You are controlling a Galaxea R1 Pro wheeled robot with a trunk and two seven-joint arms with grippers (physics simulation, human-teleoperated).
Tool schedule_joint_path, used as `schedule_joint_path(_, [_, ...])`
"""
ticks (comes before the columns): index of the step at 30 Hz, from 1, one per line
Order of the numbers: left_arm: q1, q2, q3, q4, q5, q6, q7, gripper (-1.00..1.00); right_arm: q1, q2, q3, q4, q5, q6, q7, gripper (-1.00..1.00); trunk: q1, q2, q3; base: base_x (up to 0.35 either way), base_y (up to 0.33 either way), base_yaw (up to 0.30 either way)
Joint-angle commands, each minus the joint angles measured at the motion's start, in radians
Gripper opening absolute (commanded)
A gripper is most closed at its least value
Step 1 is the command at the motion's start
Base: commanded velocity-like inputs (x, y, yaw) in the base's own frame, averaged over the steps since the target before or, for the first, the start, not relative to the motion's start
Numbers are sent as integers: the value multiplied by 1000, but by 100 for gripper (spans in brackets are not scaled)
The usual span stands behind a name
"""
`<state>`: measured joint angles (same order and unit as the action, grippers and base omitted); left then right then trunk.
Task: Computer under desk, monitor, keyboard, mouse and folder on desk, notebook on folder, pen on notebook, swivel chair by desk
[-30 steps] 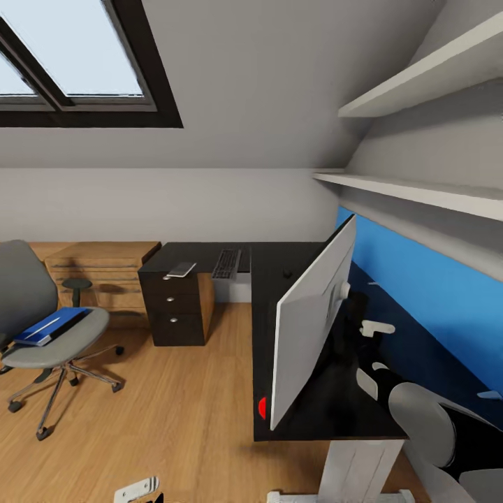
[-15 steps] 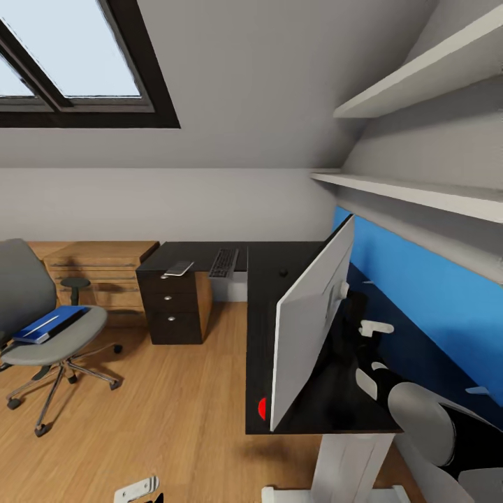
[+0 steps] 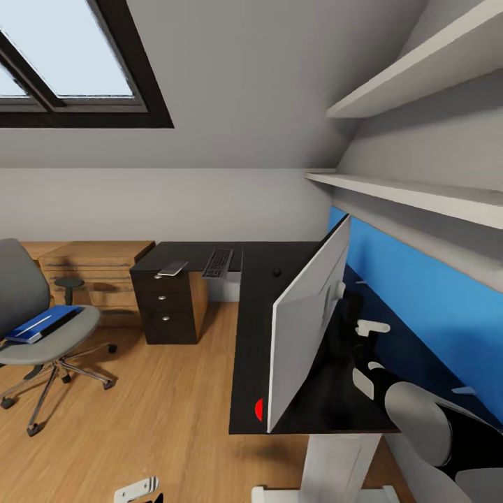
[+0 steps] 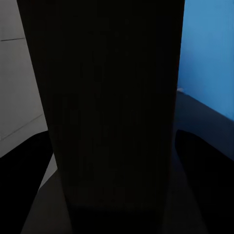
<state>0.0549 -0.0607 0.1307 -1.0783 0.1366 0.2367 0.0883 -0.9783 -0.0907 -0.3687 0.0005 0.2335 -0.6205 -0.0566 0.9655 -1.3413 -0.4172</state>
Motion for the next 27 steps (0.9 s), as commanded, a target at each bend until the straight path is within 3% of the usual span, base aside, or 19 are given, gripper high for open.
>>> schedule_joint_path(1, [0, -1, 1, -3, 11, 6, 4, 100, 17, -17, 1, 3, -33, -5, -8, -100, 0, 0, -1, 0, -292, 0])
schedule_joint_path(6, [0, 1, 1, -3, 11, 7, 4, 100, 17, -17, 1, 3, -33, -5, -8, -100, 0, 0, -1, 21, -170, 0])
schedule_joint_path(17, [0, 1, 1, -3, 11, 7, 4, 100, 17, -17, 1, 3, -31, -5, -8, -100, 0, 0, -1, 12, -10, 0])
schedule_joint_path(27, [0, 1, 1, -3, 11, 7, 4, 100, 17, -17, 1, 3, -31, -5, -8, -100, 0, 0, -1, 226, 0, 0])
